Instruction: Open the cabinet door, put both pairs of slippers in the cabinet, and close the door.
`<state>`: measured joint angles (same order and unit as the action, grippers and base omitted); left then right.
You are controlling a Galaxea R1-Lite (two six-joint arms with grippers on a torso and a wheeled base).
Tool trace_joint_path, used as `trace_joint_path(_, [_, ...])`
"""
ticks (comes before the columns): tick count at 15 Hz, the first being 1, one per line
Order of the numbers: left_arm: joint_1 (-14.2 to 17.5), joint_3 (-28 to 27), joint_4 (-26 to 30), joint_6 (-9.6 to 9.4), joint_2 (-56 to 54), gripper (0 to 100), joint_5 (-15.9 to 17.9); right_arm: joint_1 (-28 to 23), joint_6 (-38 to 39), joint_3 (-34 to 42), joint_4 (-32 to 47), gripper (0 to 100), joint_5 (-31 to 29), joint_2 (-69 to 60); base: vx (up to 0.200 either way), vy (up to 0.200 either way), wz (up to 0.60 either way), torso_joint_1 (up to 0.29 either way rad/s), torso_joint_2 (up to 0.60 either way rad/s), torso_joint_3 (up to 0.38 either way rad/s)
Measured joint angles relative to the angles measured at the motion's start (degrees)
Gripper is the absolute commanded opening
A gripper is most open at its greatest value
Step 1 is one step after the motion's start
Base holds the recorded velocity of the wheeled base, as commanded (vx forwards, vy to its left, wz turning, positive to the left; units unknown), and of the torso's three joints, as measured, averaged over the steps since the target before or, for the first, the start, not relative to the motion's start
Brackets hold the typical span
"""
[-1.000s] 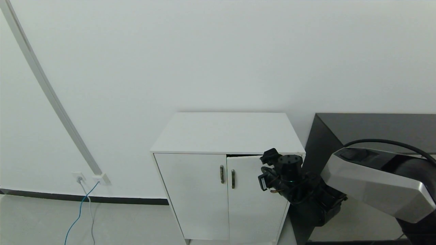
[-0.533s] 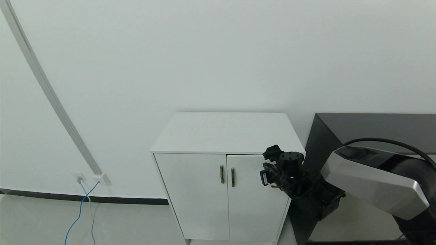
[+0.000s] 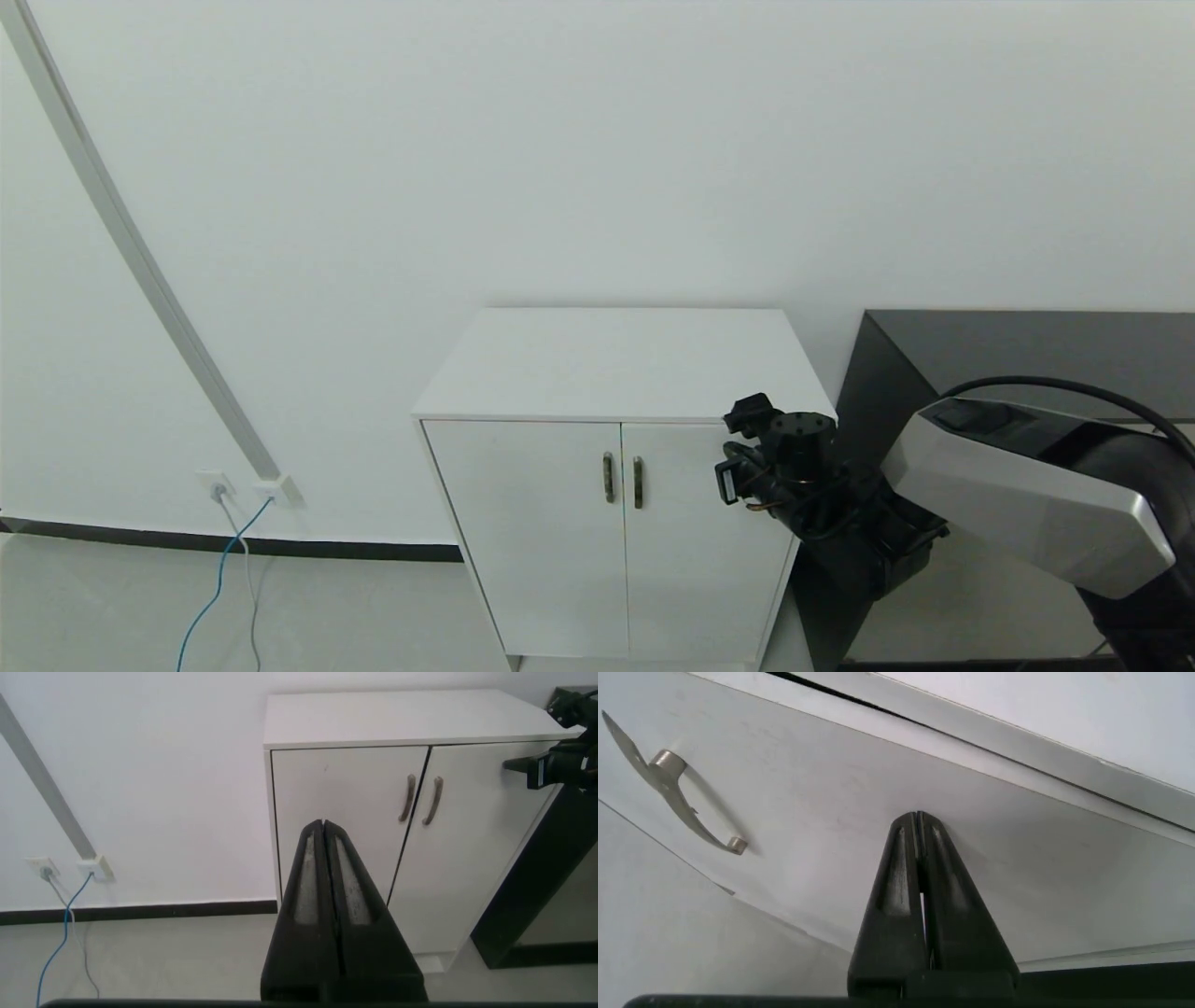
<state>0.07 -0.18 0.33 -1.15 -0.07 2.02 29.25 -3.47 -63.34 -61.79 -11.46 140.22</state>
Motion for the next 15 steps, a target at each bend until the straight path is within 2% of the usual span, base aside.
trace_joint_path(15, [0.00,0.00,0.00,0.00,0.00,0,-0.02,-0.61,0.00,-1.29,0.21,0,0.05,0.00,0.000,0.000,0.00,0.000,0.00,0.000])
